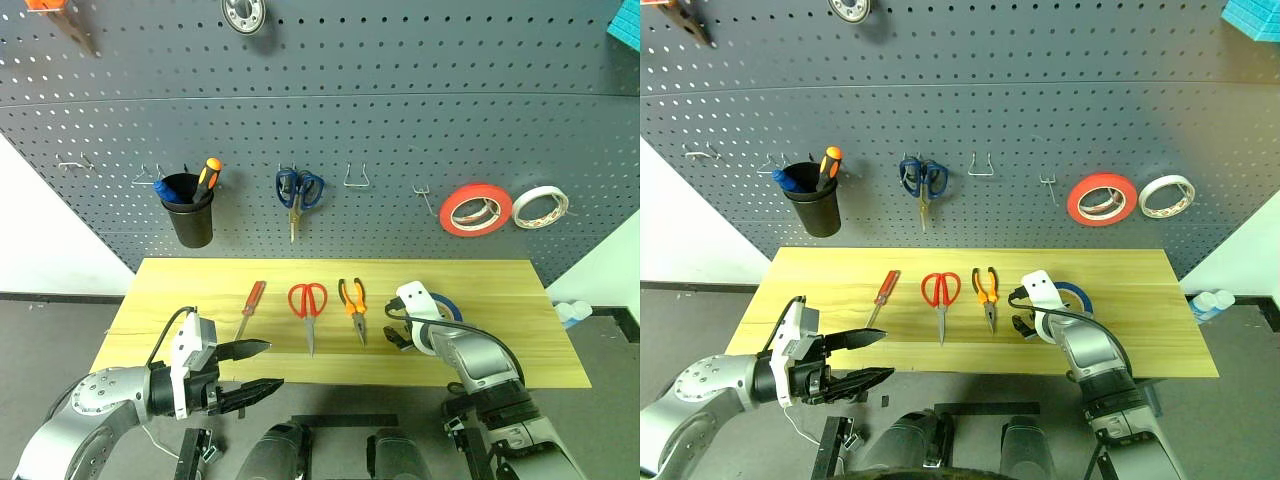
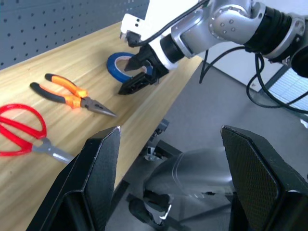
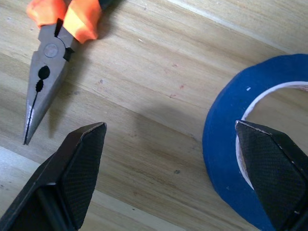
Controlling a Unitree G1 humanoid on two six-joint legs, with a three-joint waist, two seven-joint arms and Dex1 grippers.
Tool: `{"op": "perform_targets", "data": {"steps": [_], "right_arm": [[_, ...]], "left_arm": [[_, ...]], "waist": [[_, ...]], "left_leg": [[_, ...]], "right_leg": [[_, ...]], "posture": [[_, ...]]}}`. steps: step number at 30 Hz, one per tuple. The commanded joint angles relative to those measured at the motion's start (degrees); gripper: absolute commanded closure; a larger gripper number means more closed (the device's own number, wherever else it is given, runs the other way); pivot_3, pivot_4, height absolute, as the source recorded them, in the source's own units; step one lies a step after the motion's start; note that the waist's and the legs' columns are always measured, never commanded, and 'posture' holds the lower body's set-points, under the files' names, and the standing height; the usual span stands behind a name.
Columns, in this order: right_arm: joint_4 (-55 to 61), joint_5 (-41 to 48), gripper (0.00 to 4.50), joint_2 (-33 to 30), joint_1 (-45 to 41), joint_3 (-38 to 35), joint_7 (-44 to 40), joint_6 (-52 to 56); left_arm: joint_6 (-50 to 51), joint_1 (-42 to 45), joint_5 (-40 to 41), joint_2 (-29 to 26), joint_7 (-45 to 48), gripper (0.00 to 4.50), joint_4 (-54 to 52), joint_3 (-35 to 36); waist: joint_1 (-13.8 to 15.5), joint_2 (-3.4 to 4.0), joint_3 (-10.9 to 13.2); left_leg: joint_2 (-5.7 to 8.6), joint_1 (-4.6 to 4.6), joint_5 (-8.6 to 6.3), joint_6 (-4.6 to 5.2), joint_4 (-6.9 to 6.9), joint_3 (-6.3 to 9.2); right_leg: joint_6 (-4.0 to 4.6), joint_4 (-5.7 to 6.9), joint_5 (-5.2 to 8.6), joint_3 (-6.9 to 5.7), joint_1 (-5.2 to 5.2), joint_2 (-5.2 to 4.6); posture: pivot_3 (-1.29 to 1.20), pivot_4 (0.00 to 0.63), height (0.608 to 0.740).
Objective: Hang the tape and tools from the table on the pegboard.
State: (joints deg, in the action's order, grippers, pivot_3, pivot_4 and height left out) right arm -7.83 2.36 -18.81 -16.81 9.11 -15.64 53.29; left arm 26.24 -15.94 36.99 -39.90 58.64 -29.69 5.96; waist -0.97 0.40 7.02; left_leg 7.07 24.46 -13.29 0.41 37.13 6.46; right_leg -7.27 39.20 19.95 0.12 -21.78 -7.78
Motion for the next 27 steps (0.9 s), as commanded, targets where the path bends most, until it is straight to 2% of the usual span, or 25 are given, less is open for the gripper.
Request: {"op": "perform_targets", "data": {"steps": [1,12,27], "right_arm": [[1.0,-1.5,0.0,1.1,-1.2,-1.4,2.9,-0.7],[-0.7,-1.9,0.0,2.4,-1.7,-1.9,3.9,-2.0],[-7.6,-1.7,0.0,3.7,-5.0,-4.4,5.7,1.4]], "left_arm": [[0.4,0.0,1.5,-0.8,0.1,1.03,-2.4,0.8],[1.2,-0.5,2.8,-1.9,-0.1,1.03,-3.7,1.9],[1.7,-0.8,3.5,-2.3,-1.2,1.03,-5.0,1.8]], "waist": [[-0.2,-0.02,0.1],[0.1,-0.08,0.2],[0.1,-0.09,0.3]], "left_leg": [[0.0,0.0,0.0,0.0,-0.01,0.0],[0.0,0.03,0.0,-0.01,-0.06,-0.01],[0.0,0.05,0.0,-0.01,-0.08,0.0]], "right_leg": [[0.0,0.0,0.0,0.0,-0.01,0.0],[0.0,0.0,0.0,0.0,-0.06,0.01],[0.01,-0.01,0.01,0.0,-0.09,0.01]], "posture": [[-0.04,0.133,0.68],[-0.02,0.136,0.68],[-0.01,0.134,0.68]]}}
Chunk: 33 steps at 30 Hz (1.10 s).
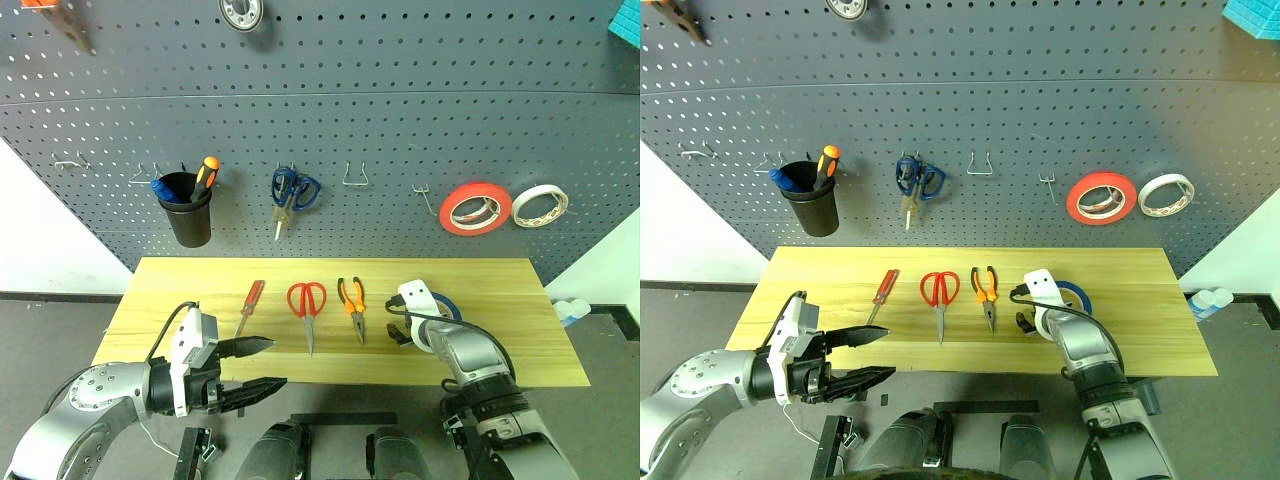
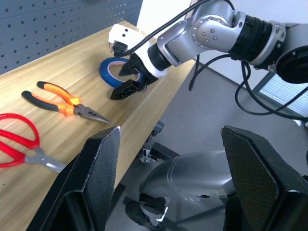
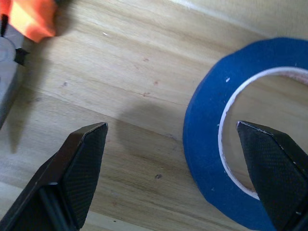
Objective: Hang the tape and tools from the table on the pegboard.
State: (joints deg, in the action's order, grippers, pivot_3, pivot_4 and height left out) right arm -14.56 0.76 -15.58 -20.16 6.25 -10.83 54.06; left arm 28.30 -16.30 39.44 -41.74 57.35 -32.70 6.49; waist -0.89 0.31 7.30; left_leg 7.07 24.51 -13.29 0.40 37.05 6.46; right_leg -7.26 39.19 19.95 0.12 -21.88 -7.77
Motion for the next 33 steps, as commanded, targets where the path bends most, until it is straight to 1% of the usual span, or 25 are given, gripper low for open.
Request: {"op": "perform_targets", "data": {"steps": [1,11,14,16,23,24,33], "right_arm": [[-1.4,-0.1,0.0,0.6,-1.9,-1.8,1.0,0.9],[-3.6,-0.3,0.0,0.8,-3.0,-2.1,0.7,0.2],[-3.9,-0.5,0.63,0.8,-3.1,-2.1,0.8,0.0],[-4.0,-0.5,1.21,0.8,-3.1,-2.0,0.8,-0.1],[-4.4,-0.7,3.61,0.7,-3.4,-1.9,0.7,-0.7],[-4.5,-0.7,3.84,0.7,-3.4,-1.9,0.6,-0.8],[-3.5,-0.6,3.85,-0.6,-3.7,-1.3,-1.1,-1.0]], "left_arm": [[-0.3,-0.4,1.0,-0.5,0.0,1.03,-2.0,1.2],[-0.4,0.1,1.0,-0.3,-0.4,1.03,-2.2,1.0],[-0.4,0.1,1.0,-0.3,-0.5,0.99,-2.2,0.9],[-0.5,0.2,1.0,-0.2,-0.6,0.99,-2.2,0.9],[-0.7,0.7,0.6,0.1,-0.7,0.99,-1.7,0.4],[-0.8,0.8,0.5,0.1,-0.7,0.99,-1.6,0.3],[-1.2,2.2,-0.2,0.6,-0.7,0.99,-0.3,-0.3]], "waist": [[0.0,0.0,0.0],[0.0,0.0,0.0],[0.0,0.0,0.0],[0.0,0.0,0.0],[0.0,0.0,0.0],[0.1,0.0,0.0],[0.1,0.0,0.0]], "left_leg": [[0.0,0.0,0.0,0.0,0.0,0.0],[0.0,0.01,0.0,0.0,-0.04,0.0],[0.0,0.02,0.0,0.0,-0.05,0.0],[0.0,0.02,0.0,0.0,-0.06,0.0],[0.0,0.03,0.0,0.0,-0.06,0.0],[0.0,0.03,0.0,0.0,-0.06,0.0],[0.0,0.03,0.0,-0.02,-0.07,0.0]], "right_leg": [[0.0,0.0,0.0,0.0,0.0,0.0],[0.0,-0.01,0.0,0.0,-0.03,0.0],[0.0,-0.01,0.0,0.0,-0.04,0.0],[0.0,-0.01,0.0,0.0,-0.05,0.0],[0.01,-0.02,0.0,0.0,-0.06,0.0],[0.01,-0.02,0.0,0.0,-0.06,0.0],[0.0,-0.01,0.0,0.0,-0.08,0.02]], "posture": [[-0.01,0.133,0.68],[-0.01,0.13,0.68],[-0.01,0.13,0.68],[-0.01,0.13,0.68],[-0.01,0.122,0.68],[-0.01,0.121,0.68],[-0.01,0.103,0.68]]}}
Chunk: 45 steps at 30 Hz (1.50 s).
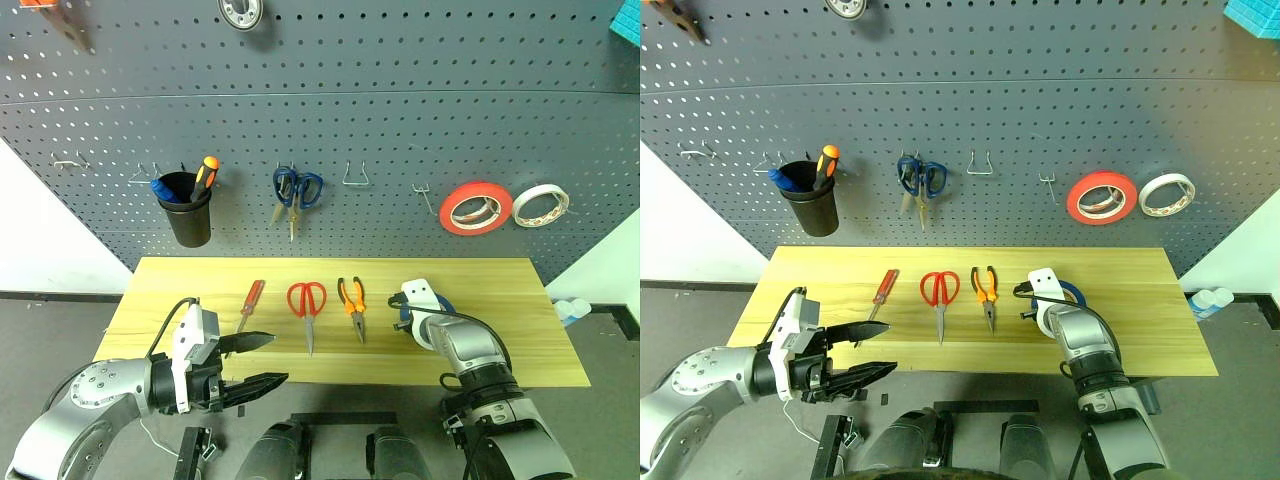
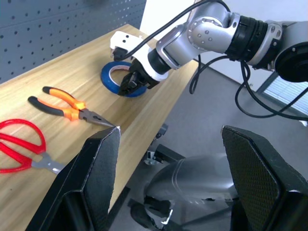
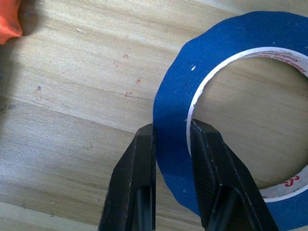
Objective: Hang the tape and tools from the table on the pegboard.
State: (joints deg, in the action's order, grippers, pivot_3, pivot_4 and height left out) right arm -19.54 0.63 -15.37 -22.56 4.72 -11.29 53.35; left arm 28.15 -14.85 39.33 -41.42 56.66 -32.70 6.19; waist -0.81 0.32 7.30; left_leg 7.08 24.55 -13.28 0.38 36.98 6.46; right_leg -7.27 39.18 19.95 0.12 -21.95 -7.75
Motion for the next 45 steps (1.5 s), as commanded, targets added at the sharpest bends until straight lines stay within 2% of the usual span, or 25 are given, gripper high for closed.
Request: {"op": "perform_targets", "data": {"steps": [1,6,13,19,26,36,45], "right_arm": [[1.6,-0.4,3.85,-0.9,-1.2,0.2,-1.0,-0.2],[4.1,0.2,3.85,-2.8,0.2,0.0,-3.4,0.6],[17.4,2.7,3.85,-8.2,6.0,-0.1,-9.9,4.9],[29.6,5.2,3.85,-13.6,12.6,-1.7,-13.5,8.5],[34.9,6.5,3.85,-15.8,16.0,-4.1,-13.9,7.3],[43.4,7.1,3.85,-17.8,23.1,-3.7,-17.0,-5.6],[48.2,10.7,3.85,-19.8,28.5,-7.0,-22.0,-12.2]], "left_arm": [[-1.2,1.0,-0.2,0.3,0.1,0.99,0.0,-0.2],[-1.9,3.2,-1.0,0.7,0.8,0.99,1.8,-1.2],[-4.4,9.2,-3.2,2.5,2.2,0.99,7.2,-3.8],[-6.8,13.6,-5.3,4.2,3.7,0.99,11.7,-5.7],[-9.5,18.0,-7.5,6.7,5.1,0.99,16.8,-8.0],[-11.6,21.1,-9.2,8.4,6.6,0.99,20.8,-8.8],[-13.7,24.0,-10.4,9.5,7.7,0.99,24.6,-9.2]], "waist": [[0.0,0.0,0.0],[0.0,0.02,-0.1],[0.1,0.04,-0.8],[0.1,-0.04,-2.0],[-0.3,-0.15,-2.6],[-0.4,-0.18,-2.9],[-0.4,-0.23,-3.6]], "left_leg": [[0.0,0.0,0.0,0.0,0.0,0.0],[0.01,0.0,0.02,-0.03,0.0,0.0],[0.04,0.03,0.04,-0.09,-0.01,-0.02],[0.03,0.04,0.05,-0.11,0.01,-0.03],[0.02,0.03,0.05,-0.11,0.09,-0.03],[0.01,0.03,0.06,-0.11,0.1,-0.02],[0.01,-0.08,0.06,-0.1,0.26,0.0]], "right_leg": [[0.0,0.0,0.0,0.0,0.0,0.0],[-0.04,0.0,-0.02,-0.02,-0.01,0.03],[-0.23,0.01,-0.12,-0.08,-0.04,0.06],[-0.25,0.02,-0.13,-0.08,-0.03,0.05],[-0.23,0.02,-0.13,-0.08,0.01,0.04],[-0.26,0.04,-0.14,-0.08,0.01,0.04],[-0.24,0.06,-0.13,-0.09,0.2,0.05]], "posture": [[-0.01,0.1,0.68],[-0.02,0.074,0.68],[-0.04,0.001,0.68],[-0.07,0.0,0.68],[-0.1,0.0,0.68],[-0.12,0.0,0.68],[-0.13,0.0,0.68]]}}
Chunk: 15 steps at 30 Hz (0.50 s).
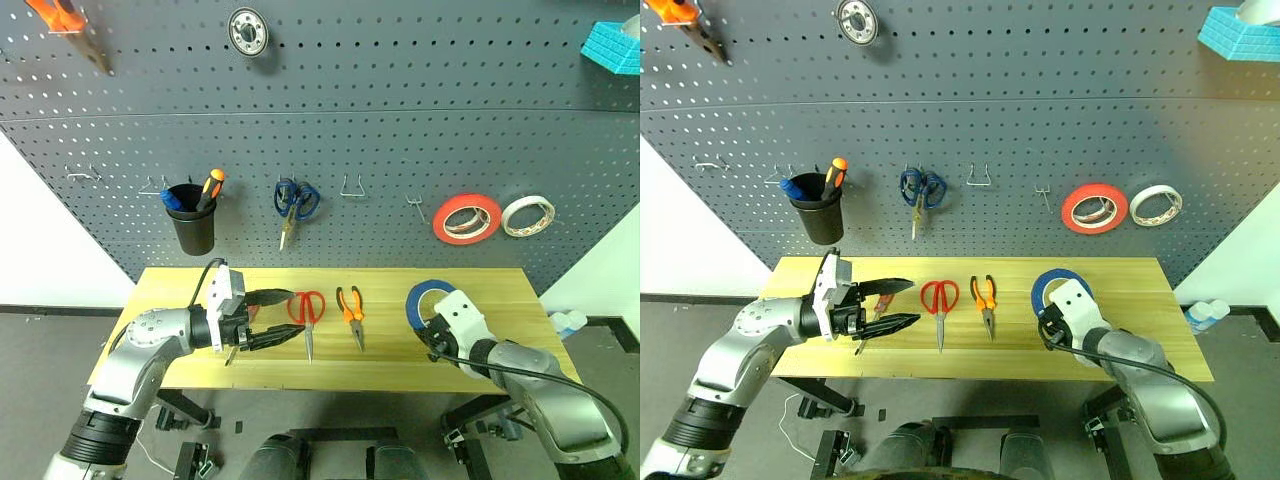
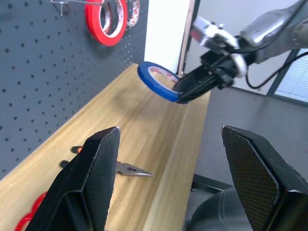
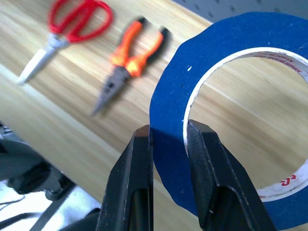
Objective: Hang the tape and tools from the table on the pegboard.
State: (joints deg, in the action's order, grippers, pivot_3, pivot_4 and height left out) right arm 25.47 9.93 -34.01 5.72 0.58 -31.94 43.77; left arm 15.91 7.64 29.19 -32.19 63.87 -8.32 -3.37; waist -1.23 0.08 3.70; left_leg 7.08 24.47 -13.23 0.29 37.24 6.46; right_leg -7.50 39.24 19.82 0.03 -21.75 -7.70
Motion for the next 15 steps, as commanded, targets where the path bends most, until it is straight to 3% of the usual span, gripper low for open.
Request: {"op": "perform_targets", "data": {"steps": [1,15], "right_arm": [[3.4,1.8,3.85,-1.4,0.4,-3.3,-1.8,-3.3],[7.3,7.3,3.85,0.3,2.9,-8.6,-5.7,-15.6]], "left_arm": [[-1.7,1.8,-0.3,0.4,0.6,0.99,0.5,0.4],[-2.9,3.0,-1.2,1.1,1.2,0.99,2.5,0.5]], "waist": [[0.0,-0.01,-0.1],[-0.1,-0.06,-0.3]], "left_leg": [[0.0,0.0,0.0,0.0,0.01,0.0],[-0.01,-0.08,0.0,0.0,0.07,0.06]], "right_leg": [[0.0,0.0,0.0,0.0,0.01,0.0],[0.0,0.0,0.0,0.0,0.14,0.0]], "posture": [[-0.13,0.0,0.68],[-0.13,0.0,0.68]]}}
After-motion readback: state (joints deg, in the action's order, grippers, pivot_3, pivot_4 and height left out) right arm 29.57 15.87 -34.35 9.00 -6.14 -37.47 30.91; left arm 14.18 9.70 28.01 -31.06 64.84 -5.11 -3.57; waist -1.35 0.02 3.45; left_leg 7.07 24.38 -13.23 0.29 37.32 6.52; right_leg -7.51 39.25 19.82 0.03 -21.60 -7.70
